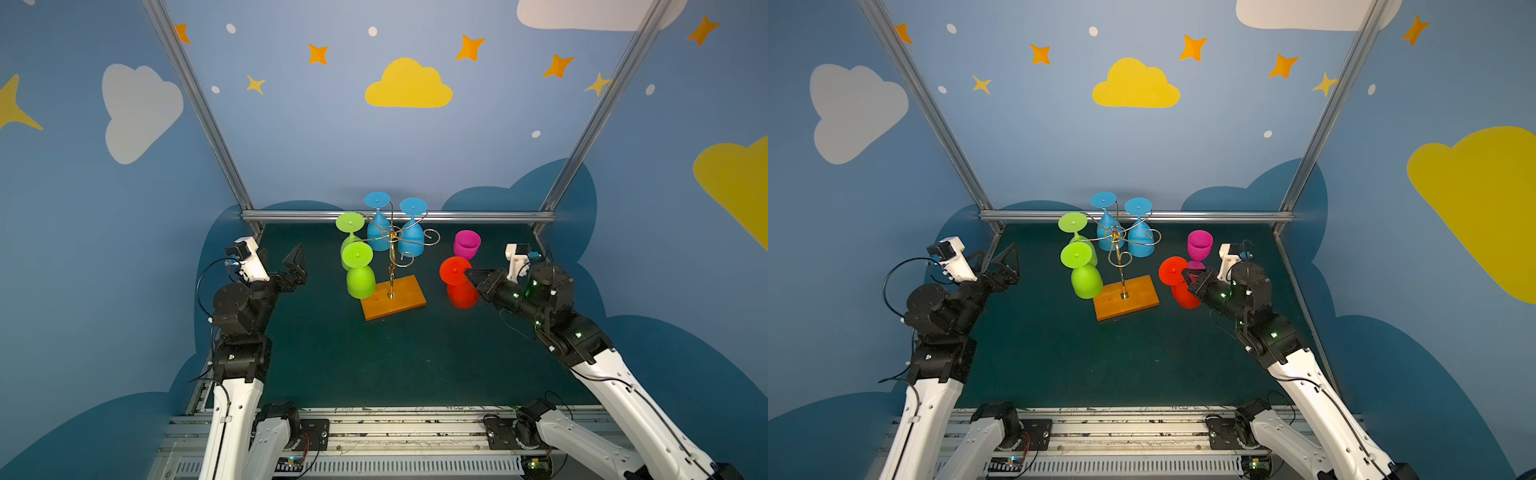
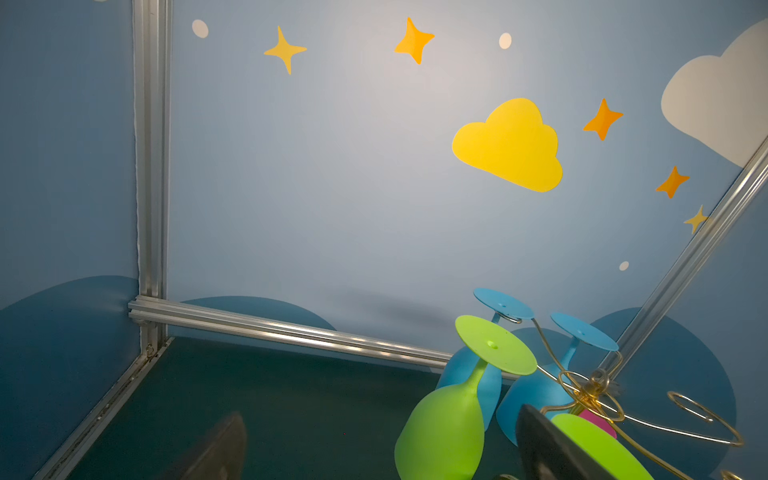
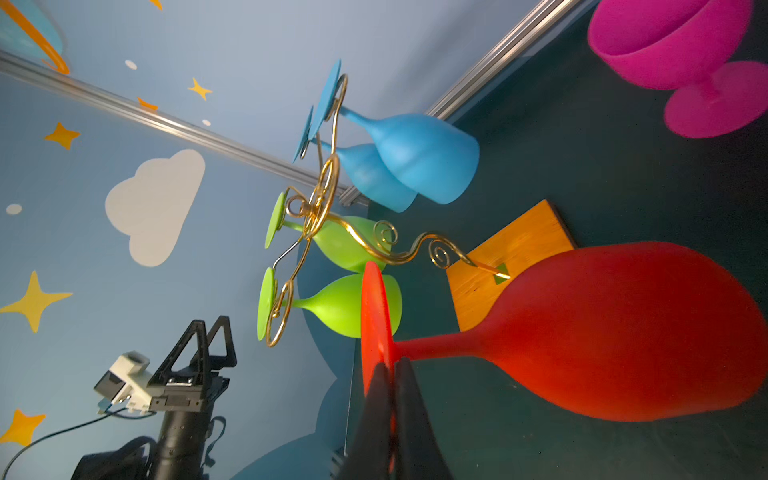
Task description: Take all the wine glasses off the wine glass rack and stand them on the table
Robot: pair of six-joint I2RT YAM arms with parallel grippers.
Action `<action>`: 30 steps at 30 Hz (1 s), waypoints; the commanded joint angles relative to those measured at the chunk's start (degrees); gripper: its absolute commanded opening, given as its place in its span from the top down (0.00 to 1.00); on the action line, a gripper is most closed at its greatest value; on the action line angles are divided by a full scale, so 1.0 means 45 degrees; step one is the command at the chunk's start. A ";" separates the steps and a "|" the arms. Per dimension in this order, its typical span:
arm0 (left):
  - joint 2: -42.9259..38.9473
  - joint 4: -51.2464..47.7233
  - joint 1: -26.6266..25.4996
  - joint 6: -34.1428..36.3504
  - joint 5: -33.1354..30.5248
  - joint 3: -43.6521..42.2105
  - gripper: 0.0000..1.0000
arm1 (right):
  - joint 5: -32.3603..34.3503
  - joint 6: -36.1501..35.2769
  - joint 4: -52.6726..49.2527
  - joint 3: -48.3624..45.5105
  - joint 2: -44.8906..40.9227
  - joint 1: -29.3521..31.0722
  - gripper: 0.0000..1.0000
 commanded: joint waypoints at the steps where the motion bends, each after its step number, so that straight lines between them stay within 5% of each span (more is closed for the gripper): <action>1: -0.0011 0.0180 0.0110 -0.0096 0.0094 0.0381 0.01 | -0.0251 -0.0731 -0.0189 0.0288 -0.0514 -0.0656 1.00; 5: 0.0555 -0.0001 0.0102 -0.0630 0.1235 0.1272 0.01 | -0.0123 -0.1893 -0.0371 0.1373 -0.0326 -0.1329 1.00; 12: 0.2290 -0.0076 0.0073 -0.2320 0.5434 0.3647 0.07 | -0.0081 -0.4418 0.0294 0.3299 0.0560 -0.1460 1.00; 19: 0.4620 0.0196 -0.0768 -0.3682 0.9912 0.6529 0.15 | -0.1893 -0.7039 0.0537 0.5673 0.2163 -0.1370 1.00; 30: 0.7668 0.1666 -0.3123 -0.4679 1.1407 0.8768 0.25 | -0.4502 -0.9874 0.0060 0.9034 0.4515 0.0281 1.00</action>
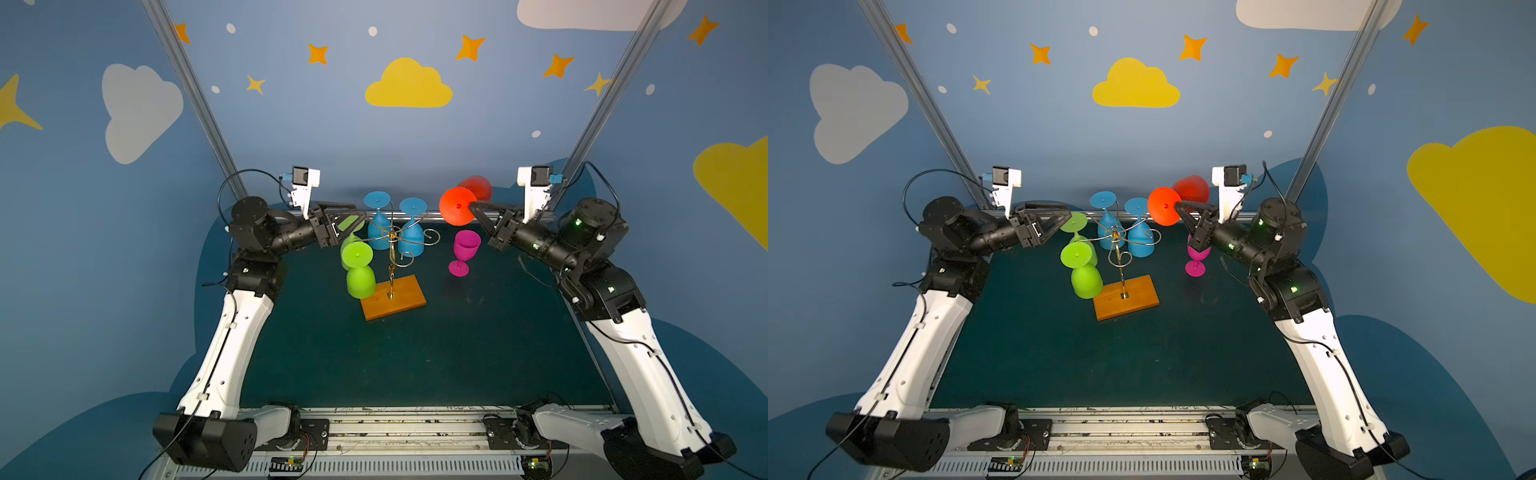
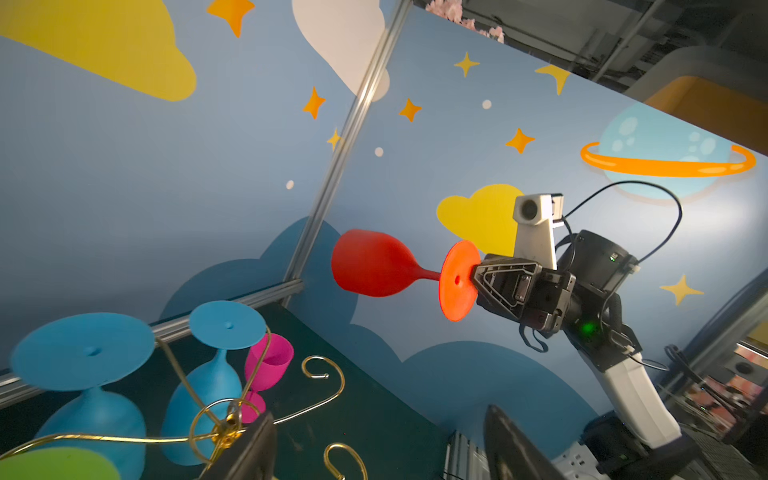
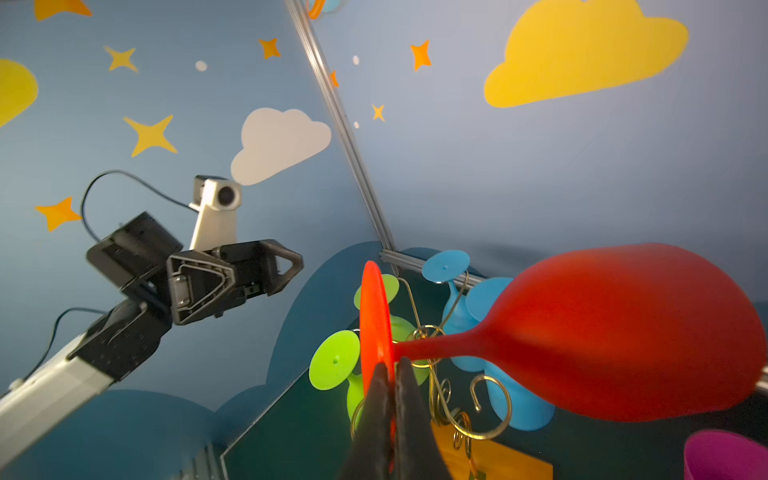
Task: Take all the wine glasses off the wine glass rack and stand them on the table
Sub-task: 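Close the left gripper on the red glass base beside the right gripper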
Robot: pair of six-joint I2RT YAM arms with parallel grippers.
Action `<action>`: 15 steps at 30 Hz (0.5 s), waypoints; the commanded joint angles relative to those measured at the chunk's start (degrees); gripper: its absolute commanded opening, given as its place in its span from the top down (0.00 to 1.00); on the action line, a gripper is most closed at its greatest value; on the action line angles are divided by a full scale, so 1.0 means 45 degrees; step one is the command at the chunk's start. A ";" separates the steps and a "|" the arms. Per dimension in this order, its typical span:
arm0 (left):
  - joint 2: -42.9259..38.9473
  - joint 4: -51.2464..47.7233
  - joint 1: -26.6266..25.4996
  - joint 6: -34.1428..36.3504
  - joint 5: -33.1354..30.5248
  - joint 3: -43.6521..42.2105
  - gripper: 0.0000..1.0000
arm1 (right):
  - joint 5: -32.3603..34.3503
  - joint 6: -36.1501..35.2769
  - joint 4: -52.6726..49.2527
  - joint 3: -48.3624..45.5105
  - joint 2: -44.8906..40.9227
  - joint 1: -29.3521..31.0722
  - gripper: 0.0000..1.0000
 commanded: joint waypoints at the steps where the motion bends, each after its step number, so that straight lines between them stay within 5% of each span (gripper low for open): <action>1: 0.0662 0.1231 -0.0471 -0.0779 0.0973 0.0780 0.26 | -0.1301 -0.1314 -0.0085 0.0946 0.0500 0.0540 1.00; 15: 0.2972 0.1696 -0.2536 -0.0856 0.2339 0.3316 0.32 | -0.1885 -0.1427 0.0141 0.1785 0.1678 0.1369 1.00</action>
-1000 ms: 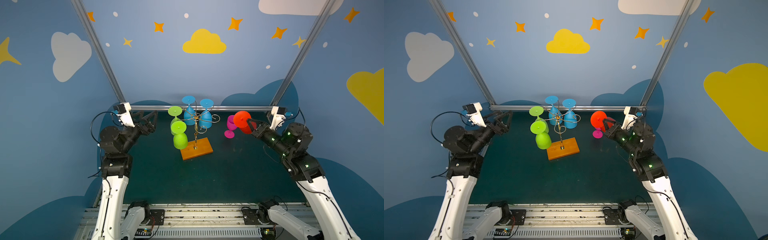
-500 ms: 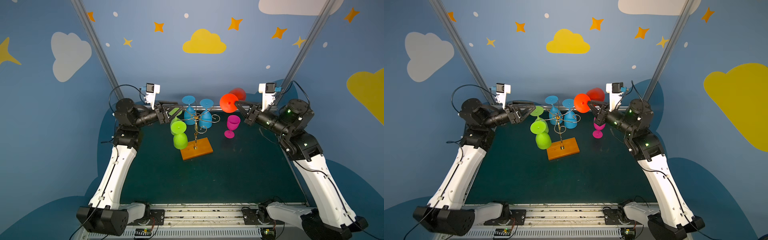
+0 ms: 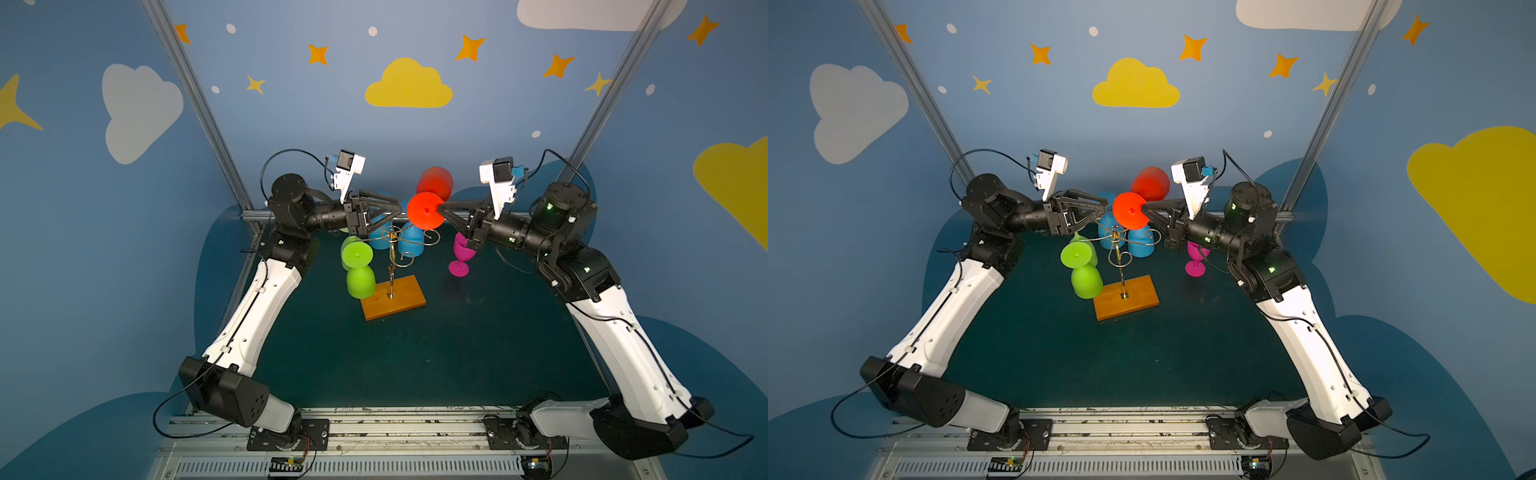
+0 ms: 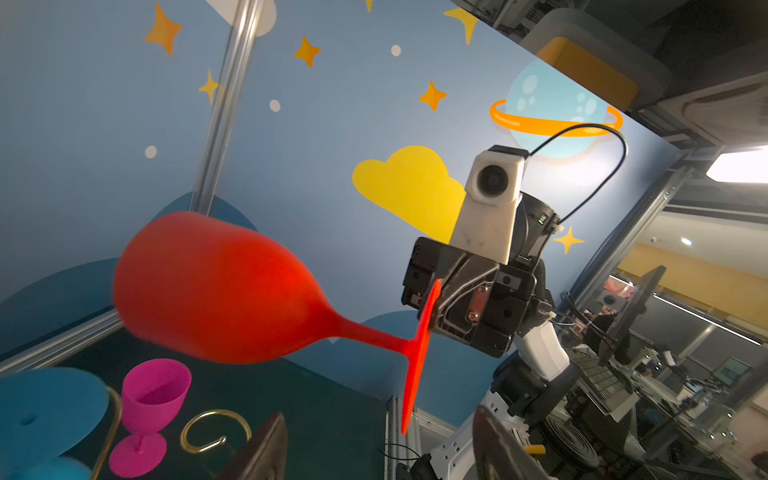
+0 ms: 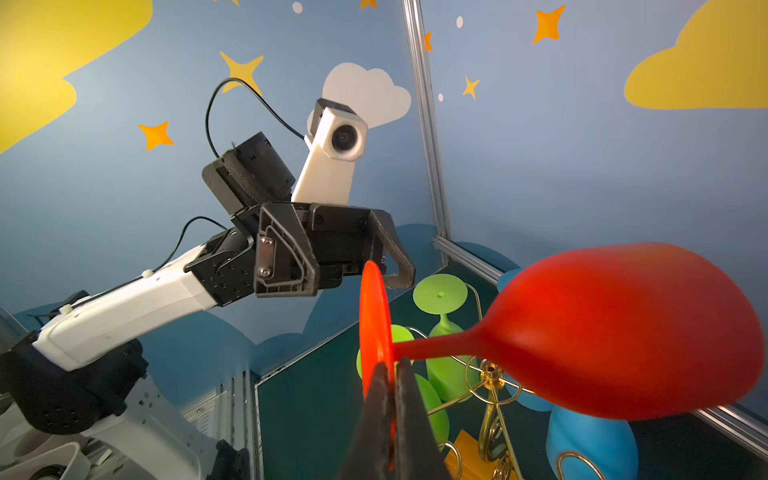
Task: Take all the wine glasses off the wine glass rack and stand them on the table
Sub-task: 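Close the left gripper on the red glass base beside the right gripper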
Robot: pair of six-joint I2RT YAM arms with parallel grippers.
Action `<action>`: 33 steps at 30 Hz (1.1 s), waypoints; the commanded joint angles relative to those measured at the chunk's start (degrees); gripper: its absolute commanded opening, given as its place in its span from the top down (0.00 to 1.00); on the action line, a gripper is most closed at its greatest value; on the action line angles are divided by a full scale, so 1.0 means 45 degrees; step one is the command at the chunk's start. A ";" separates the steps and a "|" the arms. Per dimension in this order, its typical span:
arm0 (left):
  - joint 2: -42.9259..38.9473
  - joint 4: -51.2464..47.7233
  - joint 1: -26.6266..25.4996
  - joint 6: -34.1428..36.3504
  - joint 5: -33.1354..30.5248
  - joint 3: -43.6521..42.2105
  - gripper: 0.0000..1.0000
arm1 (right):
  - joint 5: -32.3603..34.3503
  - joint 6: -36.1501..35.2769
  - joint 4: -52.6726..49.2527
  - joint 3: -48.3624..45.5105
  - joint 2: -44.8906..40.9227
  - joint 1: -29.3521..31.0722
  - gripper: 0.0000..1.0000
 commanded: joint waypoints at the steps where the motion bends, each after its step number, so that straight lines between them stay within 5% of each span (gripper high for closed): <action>1: 0.0335 0.0472 -0.0434 0.0020 0.0841 0.0673 0.32 | -0.0293 -0.0130 0.0274 0.0533 0.0176 0.0183 1.00; 7: 0.0762 -0.0020 -0.0787 0.0261 0.1106 0.1046 0.45 | -0.0204 -0.0032 0.0439 0.0572 0.0356 0.0313 1.00; 20: 0.0902 0.0706 -0.0800 -0.0503 0.1192 0.1047 0.95 | 0.0017 0.0105 0.0381 0.0597 0.0504 0.0648 1.00; 23: 0.0851 0.1219 -0.0748 -0.1050 0.1299 0.1066 0.97 | 0.0216 -0.0092 0.0221 0.0498 0.0308 0.0665 1.00; 29: 0.0735 0.2110 -0.0616 -0.2380 0.1153 0.1114 0.97 | 0.1626 -0.1142 0.0172 -0.0442 -0.0882 0.0647 0.52; 33: 0.0801 0.2624 -0.0522 -0.3413 0.0989 0.1252 0.97 | 0.3207 -0.2300 0.1062 -0.2127 -0.2197 0.0628 0.35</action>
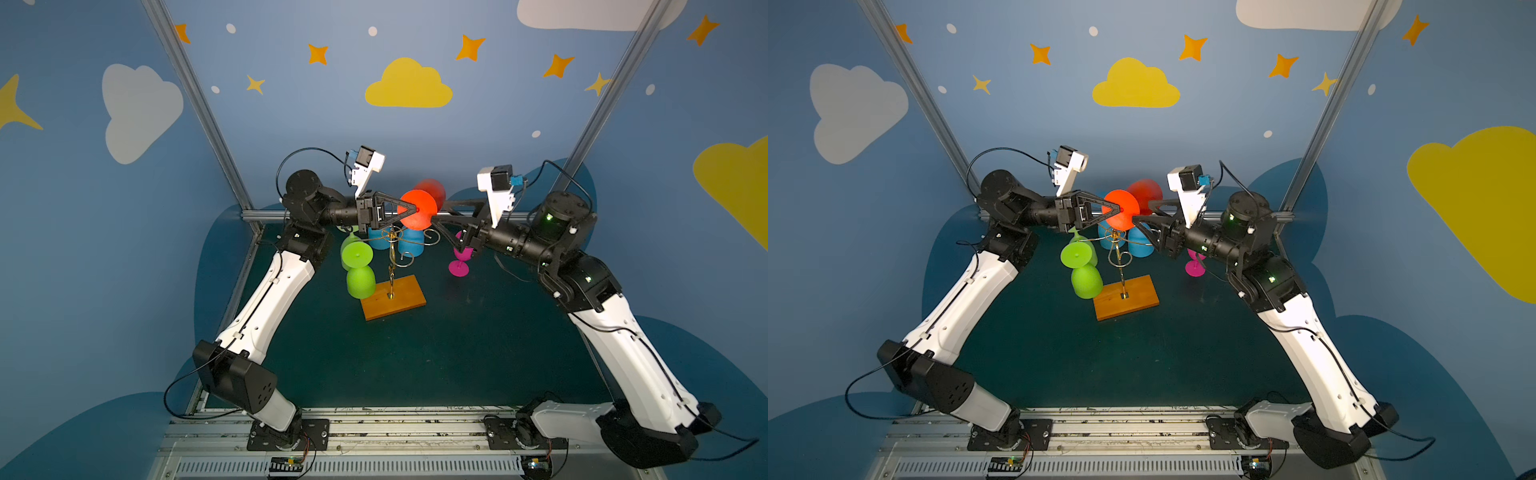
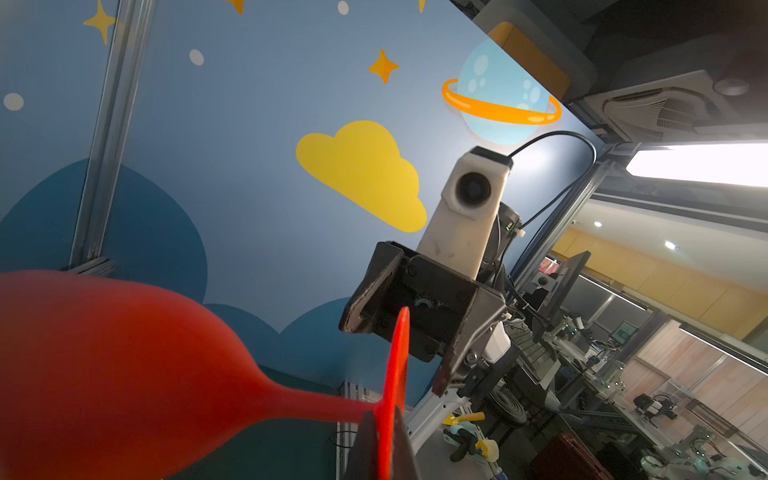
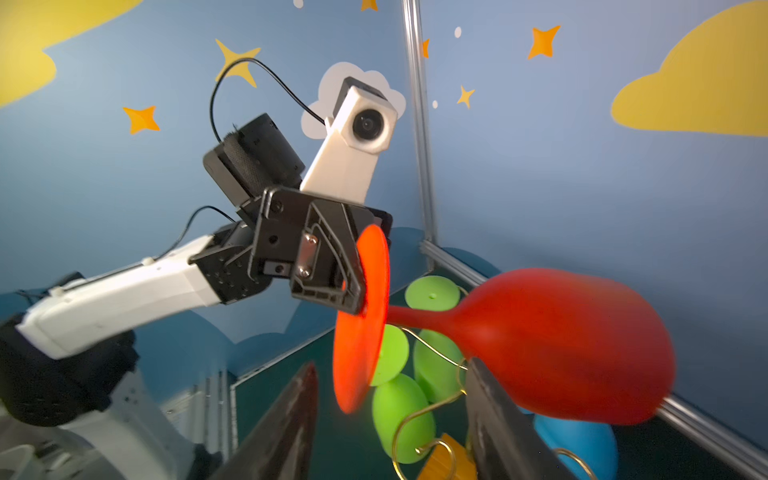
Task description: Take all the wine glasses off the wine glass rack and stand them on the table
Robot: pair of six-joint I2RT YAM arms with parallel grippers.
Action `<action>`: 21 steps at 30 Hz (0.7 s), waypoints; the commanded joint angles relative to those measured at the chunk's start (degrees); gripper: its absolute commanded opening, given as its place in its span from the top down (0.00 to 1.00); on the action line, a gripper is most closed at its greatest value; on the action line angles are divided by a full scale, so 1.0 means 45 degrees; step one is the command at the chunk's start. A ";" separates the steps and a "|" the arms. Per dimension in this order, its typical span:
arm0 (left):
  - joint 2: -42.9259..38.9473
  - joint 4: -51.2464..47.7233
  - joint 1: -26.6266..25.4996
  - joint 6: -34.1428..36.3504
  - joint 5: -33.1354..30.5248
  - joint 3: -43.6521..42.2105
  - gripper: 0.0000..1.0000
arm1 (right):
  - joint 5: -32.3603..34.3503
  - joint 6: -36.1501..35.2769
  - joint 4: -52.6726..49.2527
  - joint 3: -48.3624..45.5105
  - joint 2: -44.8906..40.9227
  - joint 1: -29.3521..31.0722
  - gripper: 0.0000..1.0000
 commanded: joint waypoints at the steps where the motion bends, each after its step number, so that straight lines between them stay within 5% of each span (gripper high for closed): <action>1: -0.0016 0.1074 0.0119 -0.1250 -0.0082 0.0536 0.97 | 0.1798 -0.1448 0.1153 -0.1356 -0.1251 0.0026 0.29; 10: 0.0186 0.2247 0.0136 -0.3124 -0.0299 0.0576 0.97 | 0.2980 -0.4803 0.3456 -0.3759 -0.1940 -0.0039 0.14; 21: 0.0123 0.1943 0.0140 -0.3654 -0.0598 0.0394 0.97 | 0.1020 -0.6821 0.5022 -0.3321 -0.0257 -0.0311 0.10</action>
